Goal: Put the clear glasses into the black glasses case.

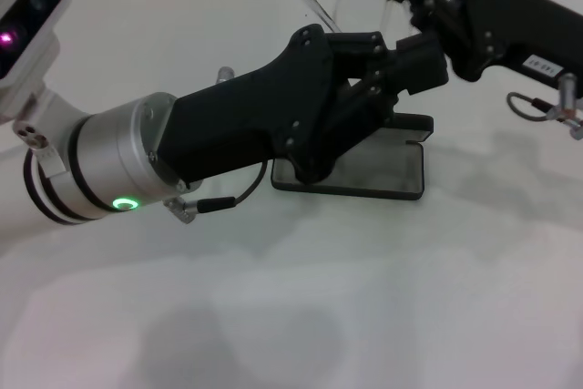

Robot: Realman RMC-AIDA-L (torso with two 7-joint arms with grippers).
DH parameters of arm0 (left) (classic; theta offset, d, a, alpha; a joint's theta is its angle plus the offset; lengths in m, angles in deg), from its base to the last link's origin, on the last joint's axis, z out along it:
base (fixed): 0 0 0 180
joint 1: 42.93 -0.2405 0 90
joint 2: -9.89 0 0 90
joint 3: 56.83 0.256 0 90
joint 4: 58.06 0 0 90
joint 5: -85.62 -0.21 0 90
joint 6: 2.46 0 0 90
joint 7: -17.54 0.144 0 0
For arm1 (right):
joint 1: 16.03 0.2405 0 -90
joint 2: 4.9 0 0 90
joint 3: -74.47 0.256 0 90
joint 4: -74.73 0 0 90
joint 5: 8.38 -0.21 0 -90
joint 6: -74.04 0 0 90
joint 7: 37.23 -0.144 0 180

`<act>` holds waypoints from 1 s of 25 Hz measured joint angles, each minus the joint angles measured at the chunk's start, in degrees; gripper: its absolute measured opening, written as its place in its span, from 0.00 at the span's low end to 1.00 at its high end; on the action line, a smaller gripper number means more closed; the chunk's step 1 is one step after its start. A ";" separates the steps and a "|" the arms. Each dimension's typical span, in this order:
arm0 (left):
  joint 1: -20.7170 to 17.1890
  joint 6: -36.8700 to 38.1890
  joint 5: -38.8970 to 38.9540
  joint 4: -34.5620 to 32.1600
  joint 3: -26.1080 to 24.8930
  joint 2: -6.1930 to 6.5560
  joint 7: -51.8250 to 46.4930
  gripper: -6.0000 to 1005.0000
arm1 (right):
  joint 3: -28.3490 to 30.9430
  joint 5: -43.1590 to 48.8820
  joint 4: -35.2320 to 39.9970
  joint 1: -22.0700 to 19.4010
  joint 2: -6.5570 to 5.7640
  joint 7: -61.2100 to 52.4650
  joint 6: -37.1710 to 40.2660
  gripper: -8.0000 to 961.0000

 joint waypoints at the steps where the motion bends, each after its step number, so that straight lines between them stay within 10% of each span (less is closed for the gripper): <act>1: -0.03 -0.30 0.00 0.04 0.00 0.00 0.00 0.05 | -0.60 -0.01 0.02 0.16 0.00 0.02 -0.45 0.08; 25: -0.35 -3.63 2.39 4.46 0.03 0.04 0.57 0.05 | -8.51 -0.25 0.05 2.37 0.00 -0.20 -4.23 0.09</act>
